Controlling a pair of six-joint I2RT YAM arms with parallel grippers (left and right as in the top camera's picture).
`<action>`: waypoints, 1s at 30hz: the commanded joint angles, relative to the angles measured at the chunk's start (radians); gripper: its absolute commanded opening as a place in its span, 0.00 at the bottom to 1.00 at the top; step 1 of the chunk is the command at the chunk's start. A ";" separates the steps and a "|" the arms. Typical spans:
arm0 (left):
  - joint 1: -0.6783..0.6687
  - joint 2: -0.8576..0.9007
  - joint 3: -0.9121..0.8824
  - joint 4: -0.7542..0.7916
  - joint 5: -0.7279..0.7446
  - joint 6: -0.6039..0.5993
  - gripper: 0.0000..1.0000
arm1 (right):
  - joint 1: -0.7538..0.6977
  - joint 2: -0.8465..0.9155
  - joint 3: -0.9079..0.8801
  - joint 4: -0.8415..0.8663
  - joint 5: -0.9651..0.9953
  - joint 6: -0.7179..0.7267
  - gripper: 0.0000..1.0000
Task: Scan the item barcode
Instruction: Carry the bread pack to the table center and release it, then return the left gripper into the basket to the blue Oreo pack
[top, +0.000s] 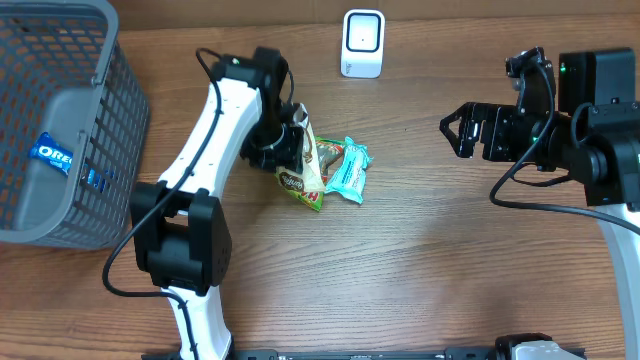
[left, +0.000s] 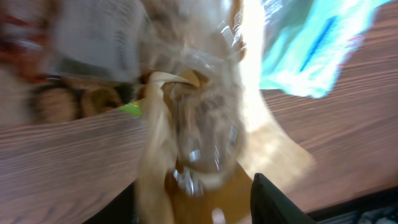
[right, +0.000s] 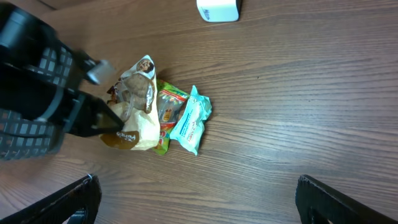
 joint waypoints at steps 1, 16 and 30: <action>0.025 -0.008 0.198 -0.060 0.012 0.020 0.42 | 0.005 -0.005 0.020 -0.002 0.002 -0.004 1.00; 0.326 -0.048 1.013 -0.233 -0.222 -0.026 0.62 | 0.005 -0.005 0.019 -0.020 0.002 -0.004 1.00; 0.818 -0.040 0.779 -0.225 -0.354 -0.081 0.85 | 0.005 0.013 0.019 -0.021 0.001 0.000 1.00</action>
